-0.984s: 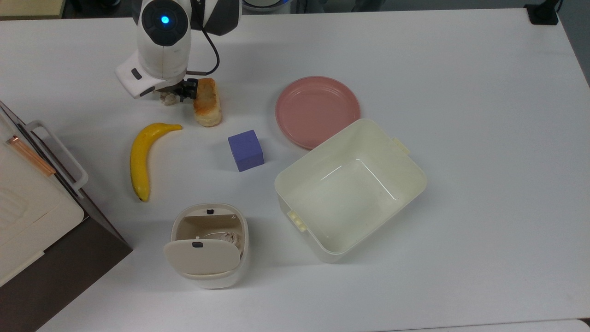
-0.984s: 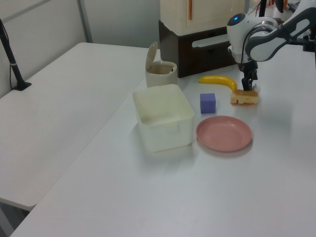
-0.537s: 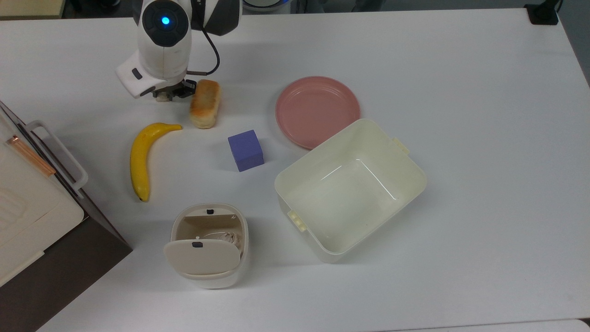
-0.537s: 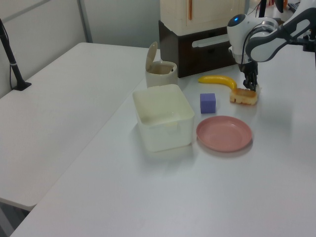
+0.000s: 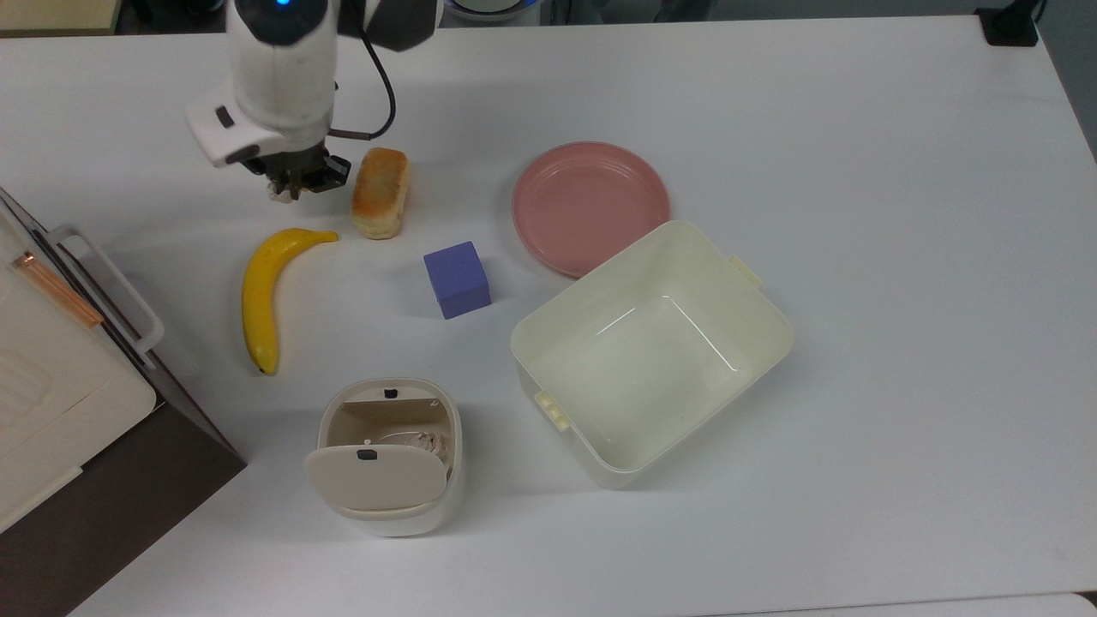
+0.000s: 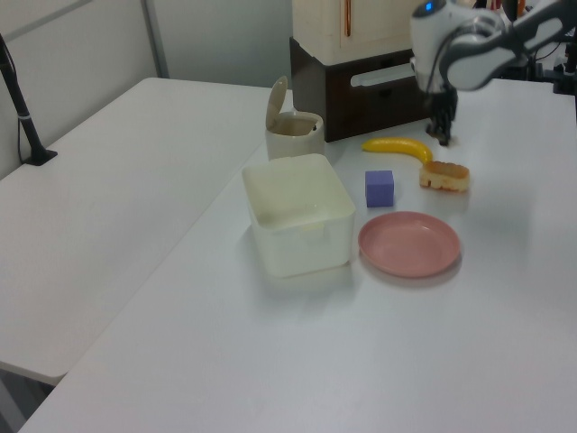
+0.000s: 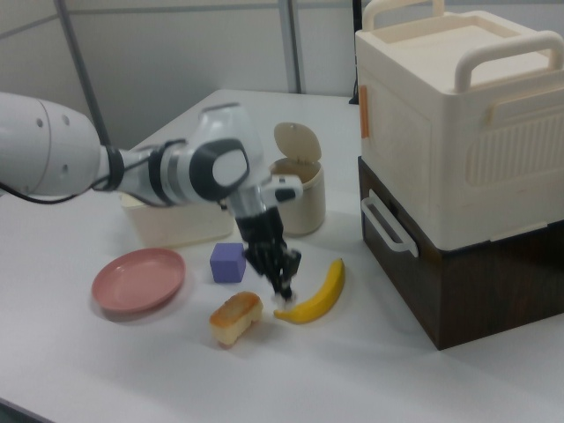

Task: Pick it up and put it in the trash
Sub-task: 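Lift the wrapper and carry it over the cream trash can opening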

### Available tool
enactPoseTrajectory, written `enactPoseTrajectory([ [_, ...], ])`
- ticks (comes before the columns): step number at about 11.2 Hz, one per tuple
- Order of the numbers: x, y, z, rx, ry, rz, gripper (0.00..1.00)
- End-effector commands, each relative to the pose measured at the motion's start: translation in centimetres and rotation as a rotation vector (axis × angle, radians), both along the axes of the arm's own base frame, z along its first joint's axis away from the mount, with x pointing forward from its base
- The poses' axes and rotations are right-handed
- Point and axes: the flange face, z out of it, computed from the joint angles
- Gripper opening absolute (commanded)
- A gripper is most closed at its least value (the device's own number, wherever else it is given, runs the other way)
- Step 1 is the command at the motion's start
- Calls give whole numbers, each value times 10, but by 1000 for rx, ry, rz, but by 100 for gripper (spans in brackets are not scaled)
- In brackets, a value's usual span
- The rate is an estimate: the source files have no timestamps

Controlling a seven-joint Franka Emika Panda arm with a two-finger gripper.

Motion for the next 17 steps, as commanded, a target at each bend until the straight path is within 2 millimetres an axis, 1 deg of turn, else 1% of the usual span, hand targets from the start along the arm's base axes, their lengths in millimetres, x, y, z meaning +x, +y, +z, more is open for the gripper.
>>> enactPoseTrajectory([
  [1,35,25,73,46,-169,-21,0],
  [3,58,58,116,60,-289,35,0],
  [4,64,71,125,63,-340,49,0],
  [5,73,76,145,64,-439,45,0],
  [6,81,79,155,70,-522,54,0],
  [7,90,84,152,81,-571,66,0],
  [8,101,87,157,92,-622,63,0],
  [9,109,91,155,96,-643,65,0],
  [10,114,96,149,103,-659,79,0],
  [11,121,96,140,114,-694,90,0],
  [13,133,102,115,127,-730,123,0],
  [14,137,102,112,128,-762,136,0],
  [15,138,110,114,133,-787,153,0],
  [17,139,111,119,136,-823,162,0],
])
